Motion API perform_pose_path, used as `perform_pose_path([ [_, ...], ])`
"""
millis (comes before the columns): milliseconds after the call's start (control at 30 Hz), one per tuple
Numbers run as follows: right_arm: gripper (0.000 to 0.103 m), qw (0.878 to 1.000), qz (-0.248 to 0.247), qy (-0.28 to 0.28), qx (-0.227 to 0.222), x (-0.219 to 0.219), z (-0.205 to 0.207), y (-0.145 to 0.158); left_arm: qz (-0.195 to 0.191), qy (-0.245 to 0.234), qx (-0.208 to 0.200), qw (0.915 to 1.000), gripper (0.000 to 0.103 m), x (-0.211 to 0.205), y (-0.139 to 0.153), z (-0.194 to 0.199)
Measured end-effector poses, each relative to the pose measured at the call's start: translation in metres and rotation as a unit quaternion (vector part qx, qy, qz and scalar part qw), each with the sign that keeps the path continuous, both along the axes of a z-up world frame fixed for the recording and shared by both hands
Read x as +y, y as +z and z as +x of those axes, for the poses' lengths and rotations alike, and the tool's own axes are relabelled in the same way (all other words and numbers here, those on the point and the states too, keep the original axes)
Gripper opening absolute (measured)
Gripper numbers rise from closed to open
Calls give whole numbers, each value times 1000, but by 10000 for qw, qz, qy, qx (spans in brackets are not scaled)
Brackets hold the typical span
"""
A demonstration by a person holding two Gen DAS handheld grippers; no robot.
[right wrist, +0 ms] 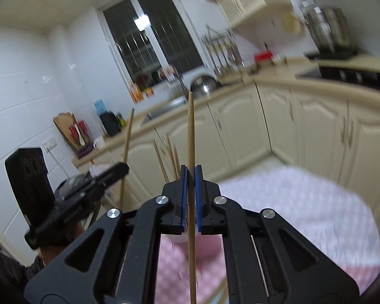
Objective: Organize utensils
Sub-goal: 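Lift both chopsticks over the pink cup and open both tools to drop them in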
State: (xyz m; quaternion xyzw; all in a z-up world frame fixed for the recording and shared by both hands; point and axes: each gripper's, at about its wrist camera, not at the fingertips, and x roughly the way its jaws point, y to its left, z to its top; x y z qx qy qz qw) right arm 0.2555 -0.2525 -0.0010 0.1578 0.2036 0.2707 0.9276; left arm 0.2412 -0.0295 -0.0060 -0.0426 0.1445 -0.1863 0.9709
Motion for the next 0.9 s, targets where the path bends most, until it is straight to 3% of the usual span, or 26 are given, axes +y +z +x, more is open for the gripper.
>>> perform_pose_path([
  [167,6,9988,6,15,-490,25,25,25,-327,178,-487,9981,5,8,25,19],
  [367,6,9976,-11,-45,-695,43,47,29,-561,325,-792,9947,5,7,33,41],
  [900,6,9985,-198,-162,-482,62,72,-15,-633,381,-438,9963,5,3,-19,64],
])
